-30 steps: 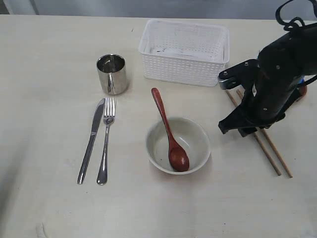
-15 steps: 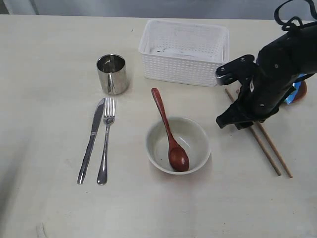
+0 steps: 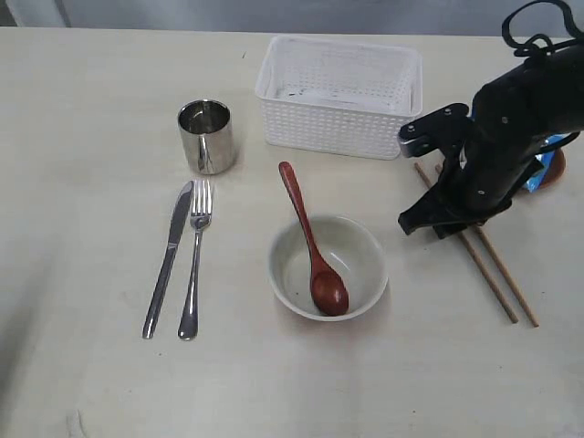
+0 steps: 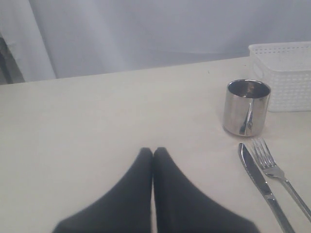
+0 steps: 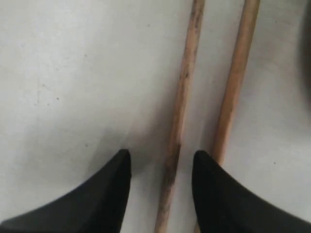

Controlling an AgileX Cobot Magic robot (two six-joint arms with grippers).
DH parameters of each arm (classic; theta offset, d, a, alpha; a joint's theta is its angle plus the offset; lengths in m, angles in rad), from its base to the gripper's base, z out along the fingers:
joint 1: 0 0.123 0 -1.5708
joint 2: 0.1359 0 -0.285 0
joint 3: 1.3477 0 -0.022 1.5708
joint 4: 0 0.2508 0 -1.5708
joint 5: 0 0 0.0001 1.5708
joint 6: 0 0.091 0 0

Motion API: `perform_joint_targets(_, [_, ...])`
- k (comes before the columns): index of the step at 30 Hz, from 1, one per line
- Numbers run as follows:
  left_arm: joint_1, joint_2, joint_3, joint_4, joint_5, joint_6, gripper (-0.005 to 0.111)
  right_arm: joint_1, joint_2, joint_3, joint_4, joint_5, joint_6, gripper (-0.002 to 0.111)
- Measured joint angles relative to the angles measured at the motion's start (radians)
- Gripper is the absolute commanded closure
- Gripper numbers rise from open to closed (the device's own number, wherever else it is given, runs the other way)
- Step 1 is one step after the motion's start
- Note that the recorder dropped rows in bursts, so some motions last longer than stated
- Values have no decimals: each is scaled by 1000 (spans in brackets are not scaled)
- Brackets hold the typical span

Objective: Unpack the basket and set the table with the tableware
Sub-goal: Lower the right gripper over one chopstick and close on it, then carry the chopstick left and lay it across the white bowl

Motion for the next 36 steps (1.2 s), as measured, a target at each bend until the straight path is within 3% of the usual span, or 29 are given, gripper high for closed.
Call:
perform_joint_targets(6, [0, 0, 0, 0, 0, 0, 107, 0, 7, -1, 2, 4, -2, 72])
perform_joint_targets(12, [0, 0, 0, 0, 0, 0, 107, 0, 11, -4, 51, 4, -25, 109])
perform_joint_targets(24, [0, 0, 0, 0, 0, 0, 107, 0, 15, -6, 62, 1, -37, 109])
perform_joint_targets(36, [0, 0, 0, 0, 0, 0, 107, 24, -69, -26, 98, 112, -29, 109])
